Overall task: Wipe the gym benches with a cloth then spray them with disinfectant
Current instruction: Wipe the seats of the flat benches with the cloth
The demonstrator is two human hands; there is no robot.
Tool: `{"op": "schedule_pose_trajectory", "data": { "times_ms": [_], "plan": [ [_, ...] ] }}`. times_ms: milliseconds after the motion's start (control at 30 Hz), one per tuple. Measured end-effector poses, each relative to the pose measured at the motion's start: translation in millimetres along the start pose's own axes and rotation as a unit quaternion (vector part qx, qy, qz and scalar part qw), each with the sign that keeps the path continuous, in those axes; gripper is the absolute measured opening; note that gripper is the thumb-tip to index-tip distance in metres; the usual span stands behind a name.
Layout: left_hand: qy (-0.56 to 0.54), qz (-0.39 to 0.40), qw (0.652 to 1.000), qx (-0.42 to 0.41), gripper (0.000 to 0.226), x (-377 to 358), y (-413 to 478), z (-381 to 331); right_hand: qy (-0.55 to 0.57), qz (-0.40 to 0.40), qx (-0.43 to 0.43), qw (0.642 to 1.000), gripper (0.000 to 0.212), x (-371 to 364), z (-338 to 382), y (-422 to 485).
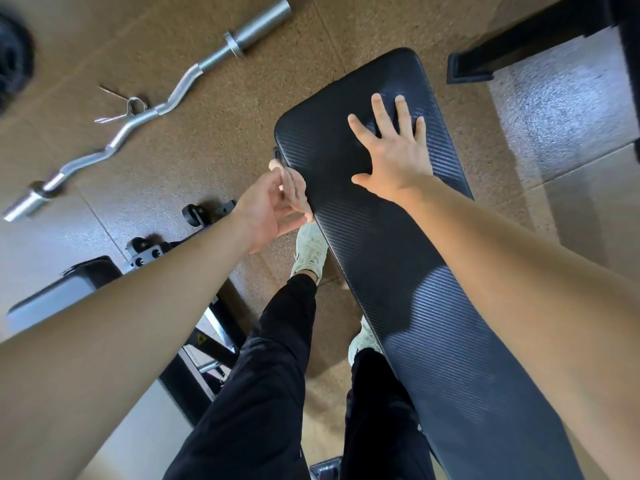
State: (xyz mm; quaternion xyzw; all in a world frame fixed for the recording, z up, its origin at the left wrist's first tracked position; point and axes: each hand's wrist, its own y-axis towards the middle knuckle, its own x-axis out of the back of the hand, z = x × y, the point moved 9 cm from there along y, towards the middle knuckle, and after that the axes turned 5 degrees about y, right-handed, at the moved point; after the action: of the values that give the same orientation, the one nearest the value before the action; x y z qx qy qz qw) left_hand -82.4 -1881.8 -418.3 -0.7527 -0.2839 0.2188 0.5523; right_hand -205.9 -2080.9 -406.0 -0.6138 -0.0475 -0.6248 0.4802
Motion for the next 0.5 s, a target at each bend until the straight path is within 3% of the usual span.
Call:
{"op": "schedule_pose_trajectory", "data": {
  "times_ms": [167, 300, 400, 500],
  "plan": [
    [-0.009, 0.016, 1.000, 0.024, 0.047, -7, -7, 19, 0.035, -0.077, -0.008, 0.996, 0.076, 3, 6, -40],
    [-0.015, 0.016, 0.999, 0.036, 0.048, -10, -11, 34, 0.062, -0.107, -0.042, 0.991, 0.070, -16, -6, -112],
    [-0.024, 0.011, 0.999, 0.040, 0.049, -12, -14, 43, 0.066, -0.079, -0.101, 0.990, 0.074, -51, -25, -170],
    [-0.034, 0.016, 0.998, 0.042, 0.051, -17, -19, 52, 0.062, 0.007, -0.139, 0.988, 0.083, -94, -37, -211]
  ]
}}
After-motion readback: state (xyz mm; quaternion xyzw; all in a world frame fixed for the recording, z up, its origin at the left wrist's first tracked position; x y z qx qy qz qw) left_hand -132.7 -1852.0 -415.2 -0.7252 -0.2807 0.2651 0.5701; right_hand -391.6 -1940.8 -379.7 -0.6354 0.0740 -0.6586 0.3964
